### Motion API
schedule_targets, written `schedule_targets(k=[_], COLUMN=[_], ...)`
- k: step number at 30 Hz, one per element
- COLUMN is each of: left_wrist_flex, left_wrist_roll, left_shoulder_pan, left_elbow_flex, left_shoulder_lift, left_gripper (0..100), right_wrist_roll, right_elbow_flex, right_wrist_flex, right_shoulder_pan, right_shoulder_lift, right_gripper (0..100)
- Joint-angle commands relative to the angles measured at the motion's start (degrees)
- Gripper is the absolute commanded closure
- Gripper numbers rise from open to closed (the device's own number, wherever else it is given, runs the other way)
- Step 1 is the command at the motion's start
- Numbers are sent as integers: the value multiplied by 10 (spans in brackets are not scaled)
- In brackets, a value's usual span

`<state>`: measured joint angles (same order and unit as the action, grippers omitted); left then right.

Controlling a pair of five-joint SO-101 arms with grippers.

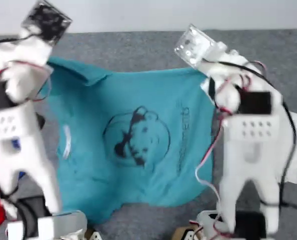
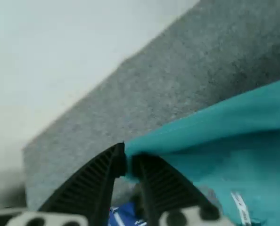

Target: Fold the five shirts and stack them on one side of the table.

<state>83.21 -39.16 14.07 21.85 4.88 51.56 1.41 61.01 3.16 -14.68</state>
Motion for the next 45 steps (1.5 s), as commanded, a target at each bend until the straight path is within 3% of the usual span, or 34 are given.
schedule_targets(k=[1,10,19,31,39,43,45], left_wrist_flex=[-135,-299,-325,-127,32,156,174], left_wrist_roll=[-5,-5,-4,-6,-76,-129,-144], left_shoulder_pan=[-3,-4,-4,-10,-11,-12,-10], left_elbow_flex=[-45,53,314,444,447,457,446], left_shoulder_lift=[-57,-233,-371,-444,-440,-434,-429], left_gripper=[995,995,995,995,995,995,995], right_wrist_roll=[4,4,4,29,63,84,89], right_elbow_flex=[1,2,15,30,33,30,30], right_wrist_flex=[-109,-324,-492,-491,-362,-251,-193], right_shoulder_pan=[-4,-6,-12,-14,-9,-7,-7], right_shoulder_lift=[71,228,269,322,319,290,277], right_gripper=[987,987,987,987,987,987,987])
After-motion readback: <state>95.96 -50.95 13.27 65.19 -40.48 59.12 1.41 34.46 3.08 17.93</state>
